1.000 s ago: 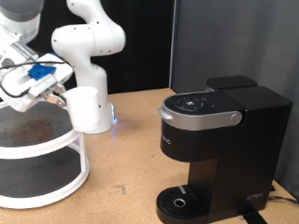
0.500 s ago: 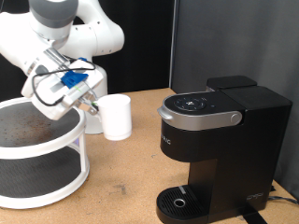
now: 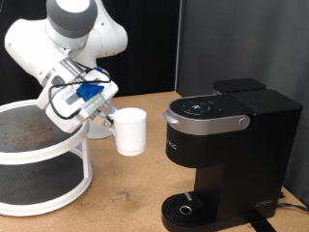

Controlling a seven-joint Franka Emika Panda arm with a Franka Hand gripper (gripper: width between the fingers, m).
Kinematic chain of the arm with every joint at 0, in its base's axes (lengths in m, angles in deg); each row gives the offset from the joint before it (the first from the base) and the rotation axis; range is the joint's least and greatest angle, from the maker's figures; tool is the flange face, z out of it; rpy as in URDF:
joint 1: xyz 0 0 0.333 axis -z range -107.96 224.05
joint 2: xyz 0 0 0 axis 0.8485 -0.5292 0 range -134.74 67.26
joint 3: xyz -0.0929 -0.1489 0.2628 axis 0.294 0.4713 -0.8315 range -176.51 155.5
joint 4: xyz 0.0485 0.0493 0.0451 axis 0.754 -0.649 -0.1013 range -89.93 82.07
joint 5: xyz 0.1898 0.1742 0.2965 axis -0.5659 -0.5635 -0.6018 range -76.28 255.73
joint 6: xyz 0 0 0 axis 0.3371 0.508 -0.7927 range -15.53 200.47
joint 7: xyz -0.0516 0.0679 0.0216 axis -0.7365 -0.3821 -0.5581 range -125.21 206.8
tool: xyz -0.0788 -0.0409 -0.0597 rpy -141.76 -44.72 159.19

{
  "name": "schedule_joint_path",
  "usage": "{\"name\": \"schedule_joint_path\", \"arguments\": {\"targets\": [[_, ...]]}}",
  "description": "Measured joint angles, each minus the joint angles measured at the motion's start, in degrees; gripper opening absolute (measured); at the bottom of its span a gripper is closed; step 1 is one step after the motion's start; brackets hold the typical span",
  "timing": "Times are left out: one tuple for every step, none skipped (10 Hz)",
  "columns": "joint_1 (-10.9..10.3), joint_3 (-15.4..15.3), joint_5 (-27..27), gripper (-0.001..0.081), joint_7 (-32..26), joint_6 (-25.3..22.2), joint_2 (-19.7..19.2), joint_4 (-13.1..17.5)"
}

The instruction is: Make a cup of coffee with the keurig machine

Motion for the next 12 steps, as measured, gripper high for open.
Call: {"name": "schedule_joint_path", "arguments": {"targets": [[-0.44,-0.11,-0.33,0.0074,-0.36,0.8,-0.37,0.01],[-0.44,0.0,-0.33,0.0074,-0.33,0.64,-0.37,0.01],[-0.44,0.15,-0.32,0.0074,-0.33,0.39,-0.4,-0.06],[-0.43,0.18,-0.32,0.0074,-0.34,0.52,-0.6,-0.27],[-0.44,0.17,-0.32,0.0074,-0.37,0.7,-1.1,-0.51],[-0.46,0.17,-0.41,0.0074,-0.87,0.96,-2.0,-0.59],[-0.56,0.16,-1.34,0.0074,-2.13,1.3,-3.05,-0.61],[-0.76,0.15,-2.9,0.0074,-3.81,1.66,-4.28,-0.6],[-1.05,0.14,-4.59,0.0074,-5.46,1.96,-5.63,-0.59],[-1.32,0.09,-6.26,0.0074,-6.98,1.98,-7.02,-0.53],[-1.64,0.01,-7.86,0.0074,-8.38,2.24,-8.37,-0.43],[-2.05,-0.14,-9.07,0.0074,-9.0,2.56,-9.73,-0.28]]}}
